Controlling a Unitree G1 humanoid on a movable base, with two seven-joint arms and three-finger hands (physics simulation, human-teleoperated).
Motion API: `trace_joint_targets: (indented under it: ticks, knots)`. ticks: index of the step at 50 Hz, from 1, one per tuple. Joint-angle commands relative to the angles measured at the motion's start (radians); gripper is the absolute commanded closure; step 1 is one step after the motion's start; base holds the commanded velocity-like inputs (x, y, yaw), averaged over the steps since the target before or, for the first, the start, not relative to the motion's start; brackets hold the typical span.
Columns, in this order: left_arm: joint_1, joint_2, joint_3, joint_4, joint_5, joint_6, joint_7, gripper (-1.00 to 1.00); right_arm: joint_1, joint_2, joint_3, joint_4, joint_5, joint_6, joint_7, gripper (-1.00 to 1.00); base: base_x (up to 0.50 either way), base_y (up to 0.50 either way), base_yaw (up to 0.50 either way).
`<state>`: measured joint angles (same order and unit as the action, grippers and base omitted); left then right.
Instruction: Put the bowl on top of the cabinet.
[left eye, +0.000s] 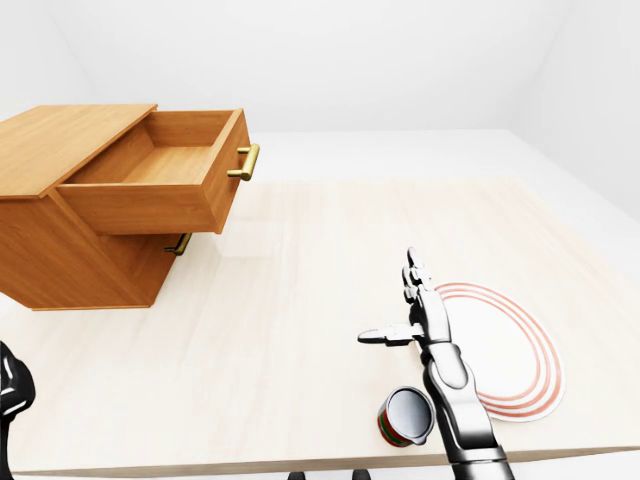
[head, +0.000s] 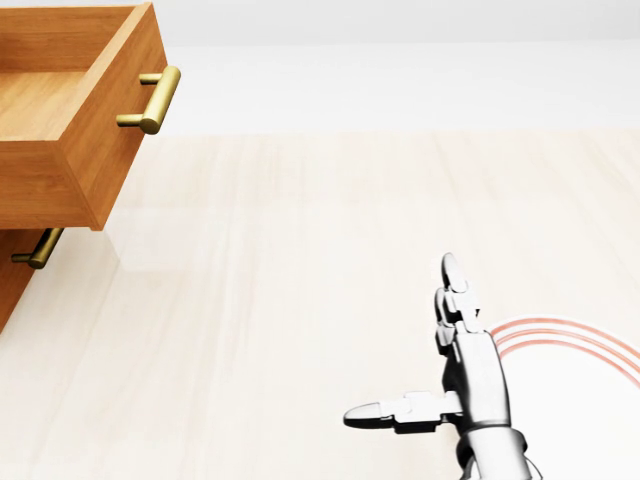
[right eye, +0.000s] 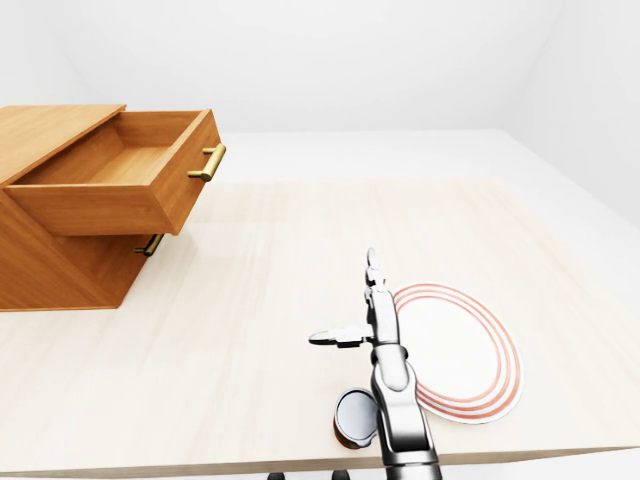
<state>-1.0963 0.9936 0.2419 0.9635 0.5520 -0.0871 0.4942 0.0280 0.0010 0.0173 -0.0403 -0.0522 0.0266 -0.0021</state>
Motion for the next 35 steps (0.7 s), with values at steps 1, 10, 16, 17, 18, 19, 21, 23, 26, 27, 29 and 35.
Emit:
trace_joint_targets:
  ticks: [1,10,16,17,18,19,21,23,26,27,29,35]
  knots:
    - [-0.036,0.015,-0.023,0.162,0.026,0.0,0.029,0.95,0.004,-0.001,-0.004,-0.009,0.003,0.003,0.001,-1.0,0.0,0.0,0.0]
    - [-0.026,-0.002,-0.035,0.232,0.039,0.0,0.029,0.95,0.006,-0.002,-0.004,-0.012,0.004,0.003,0.003,-1.0,0.0,0.0,0.0]
    - [-0.025,-0.011,-0.039,0.265,0.044,0.0,0.029,0.95,0.004,0.0,-0.001,-0.006,0.001,0.001,0.001,-1.0,0.0,0.0,0.0]
    - [-0.024,-0.014,-0.04,0.269,0.045,0.0,0.029,0.95,0.005,0.0,-0.001,-0.007,0.001,0.0,0.001,-1.0,0.0,0.0,0.0]
    - [-0.022,-0.016,-0.039,0.27,0.044,0.0,0.029,0.95,0.006,0.0,0.0,-0.009,0.0,0.0,0.001,-1.0,0.0,0.0,0.0]
    - [-0.019,-0.021,-0.04,0.274,0.045,0.0,0.029,0.95,0.008,0.0,0.0,-0.011,0.0,0.001,0.001,-1.0,0.0,0.0,0.0]
    - [-0.014,-0.034,-0.048,0.281,0.057,0.0,0.029,0.95,0.006,0.0,0.0,-0.01,0.001,0.002,0.001,-1.0,0.0,0.0,0.0]
    - [-0.018,-0.049,-0.053,0.29,0.067,0.0,0.029,0.95,0.004,0.0,0.0,-0.005,0.0,-0.001,0.0,-1.0,0.0,0.0,0.0]
    - [-0.016,-0.066,-0.059,0.294,0.079,0.0,0.029,0.95,0.006,0.0,-0.001,-0.009,0.001,0.0,0.0,-1.0,0.0,0.0,0.0]
    - [-0.016,-0.071,-0.061,0.296,0.083,0.0,0.029,0.95,0.006,0.0,-0.001,-0.01,0.001,0.002,0.001,-1.0,0.0,0.0,0.0]
    - [-0.02,-0.082,-0.065,0.299,0.092,0.0,0.029,0.95,0.004,0.0,-0.001,-0.006,0.001,0.0,0.001,-1.0,0.0,0.0,0.0]
    - [-0.014,-0.101,-0.067,0.303,0.099,0.0,0.029,0.95,0.004,-0.001,-0.003,-0.004,0.002,0.0,0.001,-1.0,0.0,0.0,0.0]
